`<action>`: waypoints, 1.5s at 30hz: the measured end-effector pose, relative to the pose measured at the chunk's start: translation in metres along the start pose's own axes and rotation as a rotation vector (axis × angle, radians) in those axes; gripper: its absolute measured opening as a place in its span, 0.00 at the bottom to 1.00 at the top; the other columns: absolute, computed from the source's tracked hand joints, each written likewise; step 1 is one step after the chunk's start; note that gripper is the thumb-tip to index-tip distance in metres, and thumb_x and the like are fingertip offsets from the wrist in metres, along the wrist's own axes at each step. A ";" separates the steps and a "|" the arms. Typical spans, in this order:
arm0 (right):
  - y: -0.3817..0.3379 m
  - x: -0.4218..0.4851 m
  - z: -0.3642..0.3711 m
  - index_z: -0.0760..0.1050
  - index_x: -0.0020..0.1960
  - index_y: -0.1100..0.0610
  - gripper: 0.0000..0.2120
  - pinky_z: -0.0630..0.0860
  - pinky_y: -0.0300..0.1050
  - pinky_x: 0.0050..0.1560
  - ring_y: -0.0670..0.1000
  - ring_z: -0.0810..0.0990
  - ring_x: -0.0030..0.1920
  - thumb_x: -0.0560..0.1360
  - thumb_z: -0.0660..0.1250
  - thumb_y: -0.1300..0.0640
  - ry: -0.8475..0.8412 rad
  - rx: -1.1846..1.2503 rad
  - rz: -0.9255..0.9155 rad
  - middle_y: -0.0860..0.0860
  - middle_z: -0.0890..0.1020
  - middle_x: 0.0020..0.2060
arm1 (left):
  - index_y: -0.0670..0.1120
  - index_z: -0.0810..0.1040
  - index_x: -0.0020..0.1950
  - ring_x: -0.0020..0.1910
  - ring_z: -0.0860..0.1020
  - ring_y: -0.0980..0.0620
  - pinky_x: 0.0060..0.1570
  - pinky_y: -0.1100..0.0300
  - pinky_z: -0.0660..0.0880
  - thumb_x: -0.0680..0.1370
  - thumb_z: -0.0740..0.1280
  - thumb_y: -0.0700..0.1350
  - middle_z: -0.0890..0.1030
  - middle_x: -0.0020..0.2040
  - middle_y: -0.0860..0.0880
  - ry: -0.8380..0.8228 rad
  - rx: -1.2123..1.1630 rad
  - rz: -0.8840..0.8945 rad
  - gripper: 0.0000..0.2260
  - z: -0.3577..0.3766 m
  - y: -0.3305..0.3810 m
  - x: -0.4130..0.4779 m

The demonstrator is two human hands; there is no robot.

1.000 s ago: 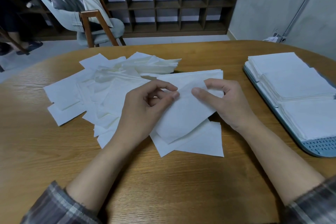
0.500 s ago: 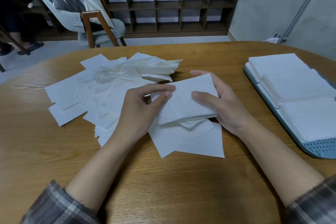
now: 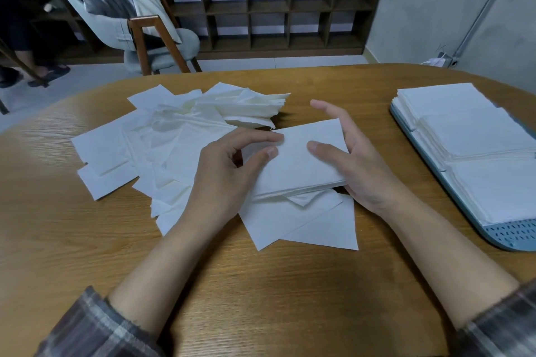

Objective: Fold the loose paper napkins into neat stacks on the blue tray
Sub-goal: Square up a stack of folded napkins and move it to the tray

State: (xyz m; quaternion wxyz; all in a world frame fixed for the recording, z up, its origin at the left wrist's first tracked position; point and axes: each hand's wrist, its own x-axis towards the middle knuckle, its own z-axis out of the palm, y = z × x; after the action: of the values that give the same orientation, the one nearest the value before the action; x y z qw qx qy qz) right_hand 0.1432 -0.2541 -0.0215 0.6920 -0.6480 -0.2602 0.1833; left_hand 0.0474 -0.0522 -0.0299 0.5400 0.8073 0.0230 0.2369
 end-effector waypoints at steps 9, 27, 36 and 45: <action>-0.004 -0.001 -0.001 0.68 0.76 0.38 0.32 0.82 0.49 0.54 0.55 0.84 0.61 0.80 0.70 0.64 0.055 0.136 -0.061 0.52 0.82 0.63 | 0.58 0.82 0.61 0.42 0.80 0.52 0.45 0.60 0.76 0.79 0.76 0.45 0.81 0.54 0.57 0.066 0.044 -0.077 0.13 -0.002 0.003 0.000; -0.004 -0.001 -0.005 0.66 0.75 0.35 0.30 0.73 0.52 0.74 0.45 0.72 0.74 0.81 0.72 0.58 0.037 -0.288 -0.135 0.36 0.70 0.74 | 0.74 0.63 0.75 0.63 0.81 0.40 0.56 0.47 0.82 0.81 0.69 0.60 0.77 0.71 0.44 -0.132 -0.275 -0.219 0.26 -0.003 0.025 -0.002; -0.004 -0.002 -0.008 0.84 0.61 0.46 0.13 0.76 0.49 0.59 0.51 0.81 0.63 0.80 0.72 0.60 -0.052 -0.054 -0.084 0.44 0.83 0.60 | 0.61 0.64 0.80 0.77 0.62 0.69 0.71 0.75 0.57 0.84 0.69 0.41 0.65 0.78 0.69 -0.093 -0.044 -0.041 0.29 -0.004 0.014 0.000; 0.001 0.003 -0.014 0.86 0.60 0.49 0.14 0.69 0.23 0.59 0.34 0.79 0.63 0.81 0.70 0.64 0.161 -0.353 -0.090 0.36 0.86 0.58 | 0.52 0.77 0.67 0.67 0.72 0.56 0.63 0.69 0.69 0.73 0.81 0.46 0.71 0.68 0.52 -0.042 0.322 0.227 0.24 0.005 0.008 -0.007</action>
State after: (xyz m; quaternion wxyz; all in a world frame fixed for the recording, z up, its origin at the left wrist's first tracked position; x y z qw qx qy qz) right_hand 0.1540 -0.2633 -0.0227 0.5936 -0.7596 -0.2607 0.0514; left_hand 0.0414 -0.0614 -0.0267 0.3742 0.8853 -0.0417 0.2728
